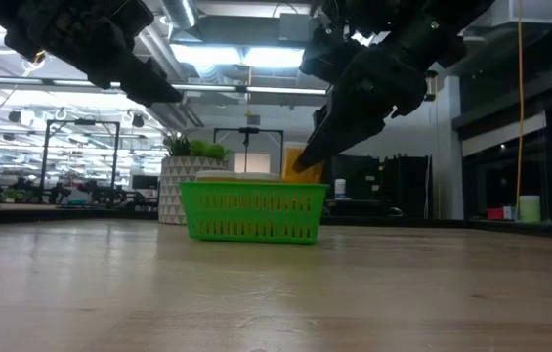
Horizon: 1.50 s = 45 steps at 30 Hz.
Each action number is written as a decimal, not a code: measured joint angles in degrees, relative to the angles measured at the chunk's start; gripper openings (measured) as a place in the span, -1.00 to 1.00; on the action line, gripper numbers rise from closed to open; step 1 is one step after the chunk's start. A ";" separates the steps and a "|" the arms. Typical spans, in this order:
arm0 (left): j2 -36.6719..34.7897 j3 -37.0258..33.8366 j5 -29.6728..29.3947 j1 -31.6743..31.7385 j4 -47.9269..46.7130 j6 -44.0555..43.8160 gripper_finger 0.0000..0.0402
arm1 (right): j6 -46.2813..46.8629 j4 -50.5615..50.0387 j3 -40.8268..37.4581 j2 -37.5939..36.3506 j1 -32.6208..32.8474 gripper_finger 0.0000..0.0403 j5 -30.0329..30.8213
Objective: Pick and place pill bottles into a basket
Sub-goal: Put the orange medicine bottle into the green bin
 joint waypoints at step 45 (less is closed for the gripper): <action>0.00 0.00 0.00 0.00 -0.39 0.00 0.04 | -0.83 1.70 0.00 2.36 0.00 0.09 0.00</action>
